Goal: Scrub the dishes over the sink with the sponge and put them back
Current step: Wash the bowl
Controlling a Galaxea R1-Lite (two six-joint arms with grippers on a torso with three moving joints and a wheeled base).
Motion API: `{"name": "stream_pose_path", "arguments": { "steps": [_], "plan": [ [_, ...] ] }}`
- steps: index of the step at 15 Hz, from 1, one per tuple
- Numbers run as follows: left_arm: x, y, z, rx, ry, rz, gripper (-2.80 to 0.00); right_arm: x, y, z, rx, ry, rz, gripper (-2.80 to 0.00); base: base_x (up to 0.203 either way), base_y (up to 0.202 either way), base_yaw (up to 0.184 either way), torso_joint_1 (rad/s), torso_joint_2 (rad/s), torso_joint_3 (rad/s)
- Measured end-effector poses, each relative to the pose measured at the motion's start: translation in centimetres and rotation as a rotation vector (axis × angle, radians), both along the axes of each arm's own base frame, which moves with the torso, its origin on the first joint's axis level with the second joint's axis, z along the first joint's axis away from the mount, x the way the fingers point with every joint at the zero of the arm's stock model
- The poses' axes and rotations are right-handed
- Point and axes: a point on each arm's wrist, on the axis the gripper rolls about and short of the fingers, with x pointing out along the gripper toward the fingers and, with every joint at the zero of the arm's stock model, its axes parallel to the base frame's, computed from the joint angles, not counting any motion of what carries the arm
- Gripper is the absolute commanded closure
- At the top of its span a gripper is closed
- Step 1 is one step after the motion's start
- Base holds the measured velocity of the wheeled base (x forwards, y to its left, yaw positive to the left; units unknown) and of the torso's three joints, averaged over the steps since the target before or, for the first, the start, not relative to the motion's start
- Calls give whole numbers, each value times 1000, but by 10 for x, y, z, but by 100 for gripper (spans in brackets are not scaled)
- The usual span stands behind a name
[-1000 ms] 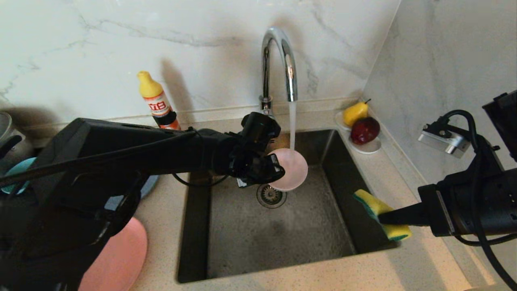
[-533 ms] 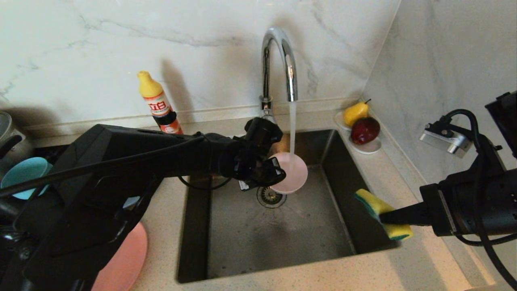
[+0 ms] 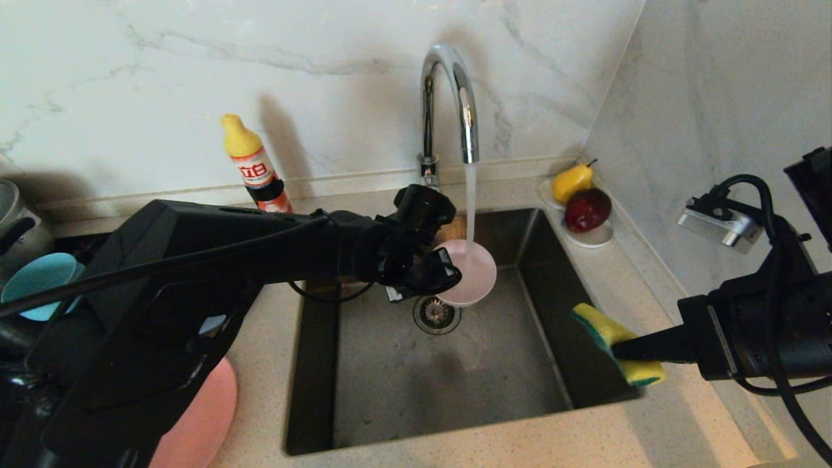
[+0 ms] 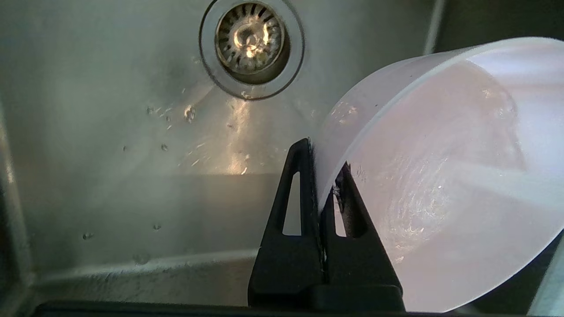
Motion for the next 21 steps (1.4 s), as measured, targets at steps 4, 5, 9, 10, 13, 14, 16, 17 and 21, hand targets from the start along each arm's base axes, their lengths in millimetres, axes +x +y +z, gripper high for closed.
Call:
{"name": "stream_pose_path", "arguments": {
  "steps": [4,5,9,10,13,14,16,17,21],
  "plan": [
    [2,0,-1,-1,1,5,0,3,2,-2,-5,8,1,0,0,0,0,0,0,0],
    [1,1,-2,4,6,5,0,3,2,-1,-4,6,1,0,0,0,0,0,0,0],
    [-12,12,-5,77,49,26,0,5,-1,-2,-6,8,-12,0,0,0,0,0,0,0],
    [-16,19,-2,103,38,42,0,5,-1,-2,-7,6,-12,0,0,0,0,0,0,0],
    [-33,43,19,154,-75,75,0,4,-1,0,-14,-12,7,0,0,0,0,0,0,0],
    [-38,51,24,168,-128,70,0,4,-1,0,-11,-11,12,0,0,0,0,0,0,0],
    [-45,69,36,205,-279,46,0,5,0,-1,-11,-7,13,0,0,0,0,0,0,0],
    [-47,76,42,216,-351,43,0,5,0,-2,-13,0,15,0,0,0,0,0,0,0],
    [-68,101,76,205,-661,58,0,8,3,-6,-19,19,18,0,0,0,0,0,0,0]
  ]
}}
